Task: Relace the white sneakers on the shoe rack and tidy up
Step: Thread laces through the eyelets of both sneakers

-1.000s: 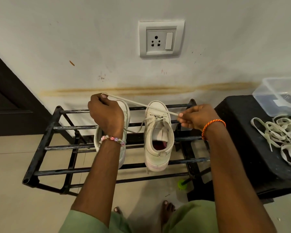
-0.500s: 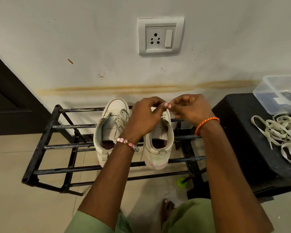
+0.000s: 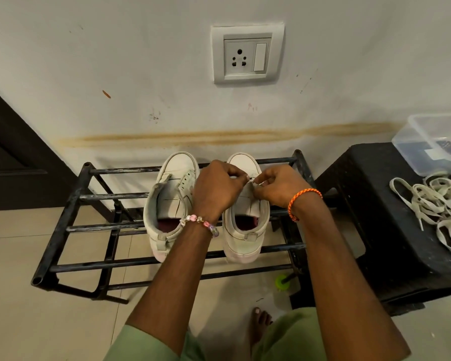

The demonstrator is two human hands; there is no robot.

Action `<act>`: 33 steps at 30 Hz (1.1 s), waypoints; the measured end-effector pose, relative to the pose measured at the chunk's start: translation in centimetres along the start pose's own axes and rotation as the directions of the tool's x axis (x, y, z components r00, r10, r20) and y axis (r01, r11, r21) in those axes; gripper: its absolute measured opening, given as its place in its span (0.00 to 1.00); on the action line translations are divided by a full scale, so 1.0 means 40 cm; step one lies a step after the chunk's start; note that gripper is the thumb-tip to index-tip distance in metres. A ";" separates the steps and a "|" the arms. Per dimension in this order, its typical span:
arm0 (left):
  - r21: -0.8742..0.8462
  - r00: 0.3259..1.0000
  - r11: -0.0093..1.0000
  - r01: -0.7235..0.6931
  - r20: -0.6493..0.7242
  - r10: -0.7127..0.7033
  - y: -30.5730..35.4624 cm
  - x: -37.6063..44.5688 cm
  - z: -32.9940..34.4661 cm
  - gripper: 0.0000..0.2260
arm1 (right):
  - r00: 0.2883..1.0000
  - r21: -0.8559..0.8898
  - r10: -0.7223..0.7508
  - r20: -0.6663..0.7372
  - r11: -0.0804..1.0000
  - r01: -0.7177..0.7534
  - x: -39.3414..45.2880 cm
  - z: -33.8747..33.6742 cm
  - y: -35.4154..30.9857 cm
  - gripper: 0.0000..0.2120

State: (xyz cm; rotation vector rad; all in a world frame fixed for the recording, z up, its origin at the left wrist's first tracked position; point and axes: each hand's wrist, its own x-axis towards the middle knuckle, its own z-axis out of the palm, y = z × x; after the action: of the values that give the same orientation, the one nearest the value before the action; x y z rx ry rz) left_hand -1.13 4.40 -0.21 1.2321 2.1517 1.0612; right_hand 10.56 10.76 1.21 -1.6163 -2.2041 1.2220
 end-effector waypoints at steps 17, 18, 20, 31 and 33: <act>-0.217 0.969 0.949 0.228 -0.039 -0.242 -0.011 0.001 0.076 0.04 | 0.982 0.197 0.186 0.031 0.962 -0.189 0.000 -0.023 -0.014 0.11; -0.223 0.970 0.949 0.223 -0.049 -0.239 -0.011 -0.001 0.080 0.04 | 0.980 0.211 0.195 0.037 0.957 -0.198 0.001 -0.023 -0.014 0.12; -0.237 0.968 0.946 0.221 -0.068 -0.243 -0.011 -0.005 0.088 0.04 | 0.974 0.259 0.220 0.045 0.939 -0.225 0.003 -0.025 -0.013 0.14; -0.268 0.952 0.929 0.254 -0.100 -0.289 -0.012 -0.008 0.102 0.05 | 0.975 0.279 0.219 0.043 0.934 -0.222 -0.012 -0.026 -0.023 0.13; -0.238 0.963 0.944 0.227 -0.087 -0.254 -0.016 -0.005 0.098 0.05 | 0.976 0.269 0.213 0.039 0.939 -0.216 -0.012 -0.025 -0.024 0.13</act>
State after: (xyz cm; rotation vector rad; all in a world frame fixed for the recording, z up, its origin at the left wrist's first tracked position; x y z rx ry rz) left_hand 1.32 5.62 -3.10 0.7980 2.1286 1.2547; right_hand 10.61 10.77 2.69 -1.7690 -1.8015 1.5144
